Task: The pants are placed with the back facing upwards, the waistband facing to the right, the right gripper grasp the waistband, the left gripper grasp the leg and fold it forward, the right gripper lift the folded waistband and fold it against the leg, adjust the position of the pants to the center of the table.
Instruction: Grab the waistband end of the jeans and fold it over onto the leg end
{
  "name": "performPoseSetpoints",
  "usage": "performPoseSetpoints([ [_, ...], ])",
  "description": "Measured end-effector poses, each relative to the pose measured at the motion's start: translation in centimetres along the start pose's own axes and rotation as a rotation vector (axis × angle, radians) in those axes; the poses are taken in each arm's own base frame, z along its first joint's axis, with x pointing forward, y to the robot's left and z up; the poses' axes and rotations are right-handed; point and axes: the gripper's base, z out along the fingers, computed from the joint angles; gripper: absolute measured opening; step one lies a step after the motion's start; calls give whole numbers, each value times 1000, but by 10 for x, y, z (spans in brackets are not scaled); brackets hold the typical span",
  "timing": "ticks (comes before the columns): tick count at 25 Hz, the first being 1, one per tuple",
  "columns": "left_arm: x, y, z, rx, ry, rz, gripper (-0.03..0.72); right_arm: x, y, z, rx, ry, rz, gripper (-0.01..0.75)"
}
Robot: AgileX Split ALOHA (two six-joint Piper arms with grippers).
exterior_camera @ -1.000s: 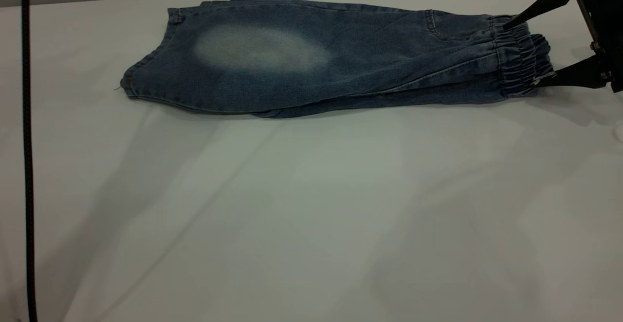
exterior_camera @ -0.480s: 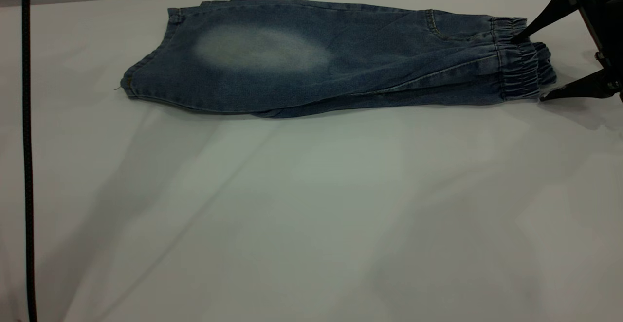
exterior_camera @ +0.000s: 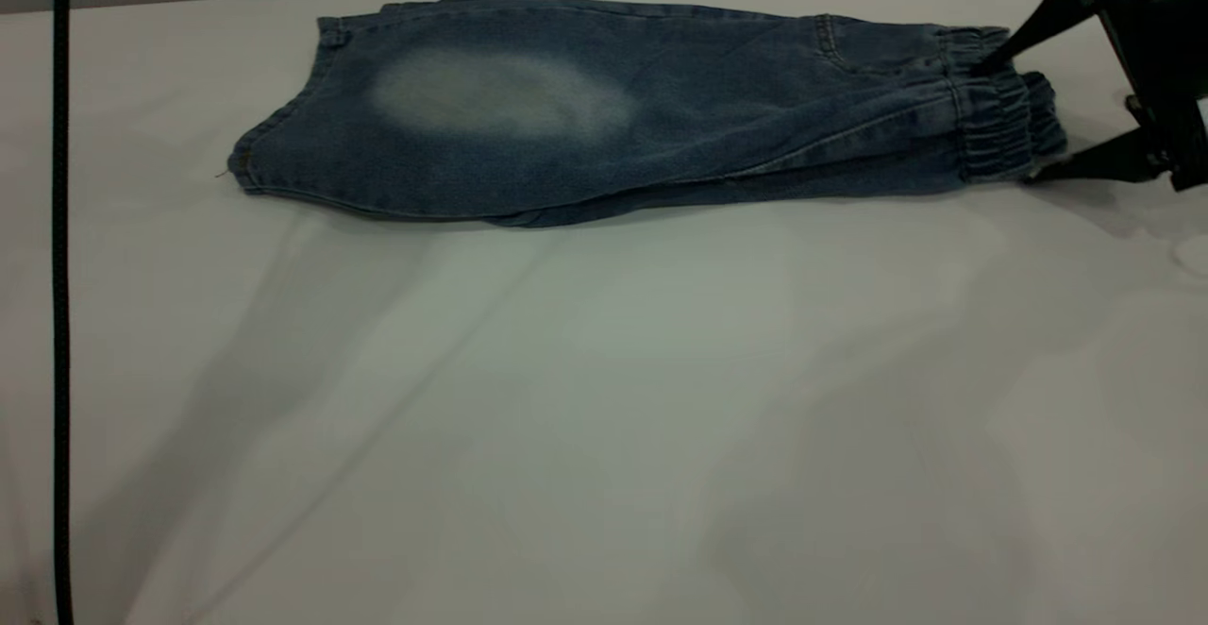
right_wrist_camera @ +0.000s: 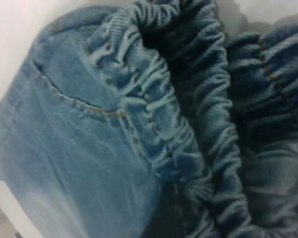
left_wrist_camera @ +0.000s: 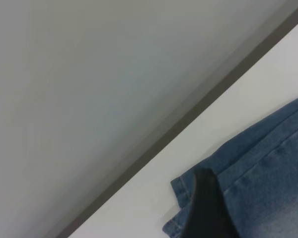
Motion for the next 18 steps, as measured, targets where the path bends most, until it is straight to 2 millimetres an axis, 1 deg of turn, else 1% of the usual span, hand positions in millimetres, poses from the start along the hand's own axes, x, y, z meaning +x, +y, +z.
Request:
performPoseSetpoints([
  [3,1,0,0,1,8,0,434,-2,0,0,-4,-20,-1,570],
  [5,0,0,0,0,6,0,434,-3,0,0,4,-32,-1,538],
  [8,0,0,0,0,4,0,434,-3,-1,0,7,-37,-1,456],
  [11,0,0,0,0,3,-1,434,-4,-1,0,10,-43,1,350],
  [14,0,0,0,0,3,-1,434,-5,-1,0,7,-52,9,261],
  [18,0,0,0,0,3,-1,434,-6,0,0,3,-68,15,188],
])
